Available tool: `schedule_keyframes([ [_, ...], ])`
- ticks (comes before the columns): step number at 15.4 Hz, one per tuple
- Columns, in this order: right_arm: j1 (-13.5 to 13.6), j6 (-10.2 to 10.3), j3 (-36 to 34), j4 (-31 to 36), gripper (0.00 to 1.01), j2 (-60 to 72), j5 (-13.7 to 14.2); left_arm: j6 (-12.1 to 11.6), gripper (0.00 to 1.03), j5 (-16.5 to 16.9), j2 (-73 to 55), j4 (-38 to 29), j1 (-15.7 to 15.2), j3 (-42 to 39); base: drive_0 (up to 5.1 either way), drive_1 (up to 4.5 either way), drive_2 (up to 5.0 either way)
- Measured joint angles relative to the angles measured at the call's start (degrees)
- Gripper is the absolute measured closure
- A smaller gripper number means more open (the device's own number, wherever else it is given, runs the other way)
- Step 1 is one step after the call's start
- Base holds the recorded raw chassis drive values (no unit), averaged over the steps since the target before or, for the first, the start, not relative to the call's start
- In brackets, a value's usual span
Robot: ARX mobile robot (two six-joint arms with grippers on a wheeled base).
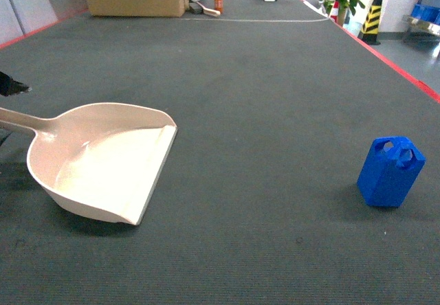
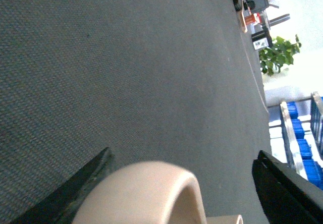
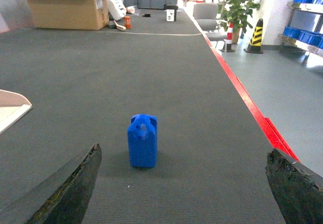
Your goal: Place part in tray to right shelf
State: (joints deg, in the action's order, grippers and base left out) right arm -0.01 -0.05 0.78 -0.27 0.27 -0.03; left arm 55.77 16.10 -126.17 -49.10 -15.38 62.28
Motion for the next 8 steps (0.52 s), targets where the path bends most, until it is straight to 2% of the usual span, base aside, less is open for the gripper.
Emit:
schedule_keyframes([
  [3, 0.0, 0.0, 0.0, 0.0, 0.03, 0.0, 0.0, 4.81, 0.62, 1.09, -1.95, -5.29, 0.13, 0.5, 0.0, 0.0, 0.0],
  [4, 0.0, -0.02, 0.0, 0.02, 0.03, 0.0, 0.0, 6.23, 0.73, 1.07, -1.92, -7.26, 0.37, -0.11, 0.0, 0.0, 0.0],
  [6, 0.0, 0.0, 0.0, 0.02, 0.03, 0.0, 0.0, 7.5, 0.82, 0.92, -1.7, -8.9, 0.7, -1.14, 0.0, 0.0, 0.0],
  [8, 0.0, 0.0, 0.0, 0.0, 0.03, 0.0, 0.0, 8.85, 0.86, 0.74, -1.49, -10.32, 1.03, -2.03, 0.0, 0.0, 0.0],
])
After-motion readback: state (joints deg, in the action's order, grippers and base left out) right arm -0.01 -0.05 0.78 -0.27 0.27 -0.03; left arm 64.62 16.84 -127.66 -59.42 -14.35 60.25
